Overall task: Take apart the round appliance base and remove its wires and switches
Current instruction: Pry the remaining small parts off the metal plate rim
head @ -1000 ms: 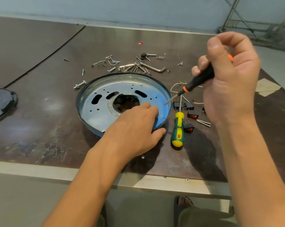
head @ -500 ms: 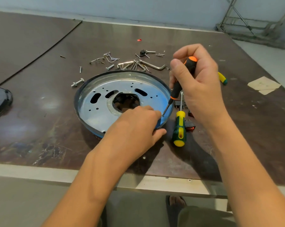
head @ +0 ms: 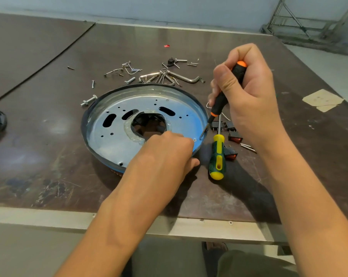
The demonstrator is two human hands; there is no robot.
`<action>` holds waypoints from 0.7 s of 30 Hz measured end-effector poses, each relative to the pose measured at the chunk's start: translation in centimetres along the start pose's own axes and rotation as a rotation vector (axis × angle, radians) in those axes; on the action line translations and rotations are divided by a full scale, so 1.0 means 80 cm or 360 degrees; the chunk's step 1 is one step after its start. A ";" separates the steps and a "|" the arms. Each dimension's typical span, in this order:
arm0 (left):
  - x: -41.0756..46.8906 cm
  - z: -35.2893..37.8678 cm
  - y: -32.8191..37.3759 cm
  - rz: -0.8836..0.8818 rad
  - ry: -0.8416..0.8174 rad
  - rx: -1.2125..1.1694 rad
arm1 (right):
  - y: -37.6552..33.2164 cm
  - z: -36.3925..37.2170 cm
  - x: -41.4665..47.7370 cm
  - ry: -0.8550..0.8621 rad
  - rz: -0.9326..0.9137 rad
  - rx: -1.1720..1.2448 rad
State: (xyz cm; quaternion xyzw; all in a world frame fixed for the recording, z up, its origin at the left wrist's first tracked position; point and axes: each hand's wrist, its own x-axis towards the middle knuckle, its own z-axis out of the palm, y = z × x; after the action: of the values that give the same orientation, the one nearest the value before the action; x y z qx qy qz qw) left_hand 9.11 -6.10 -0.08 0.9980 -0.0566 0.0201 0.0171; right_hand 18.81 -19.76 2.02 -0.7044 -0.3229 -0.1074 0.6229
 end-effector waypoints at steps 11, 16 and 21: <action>-0.002 0.005 -0.006 0.0055 0.0025 -0.0073 | 0.007 0.004 -0.001 -0.0050 0.0038 0.0174; -0.010 0.019 -0.010 -0.0072 0.0191 -0.0117 | 0.005 0.009 0.000 -0.0089 0.0026 0.0229; -0.008 0.021 -0.010 -0.0104 0.0224 -0.0112 | 0.005 0.010 0.001 -0.0058 0.0021 0.0256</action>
State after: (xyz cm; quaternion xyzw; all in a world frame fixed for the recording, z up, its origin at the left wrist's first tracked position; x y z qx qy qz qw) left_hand 8.65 -5.30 -1.84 0.9943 -0.0232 0.0876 0.0566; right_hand 18.88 -18.97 1.54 -0.6559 -0.3371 -0.0643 0.6723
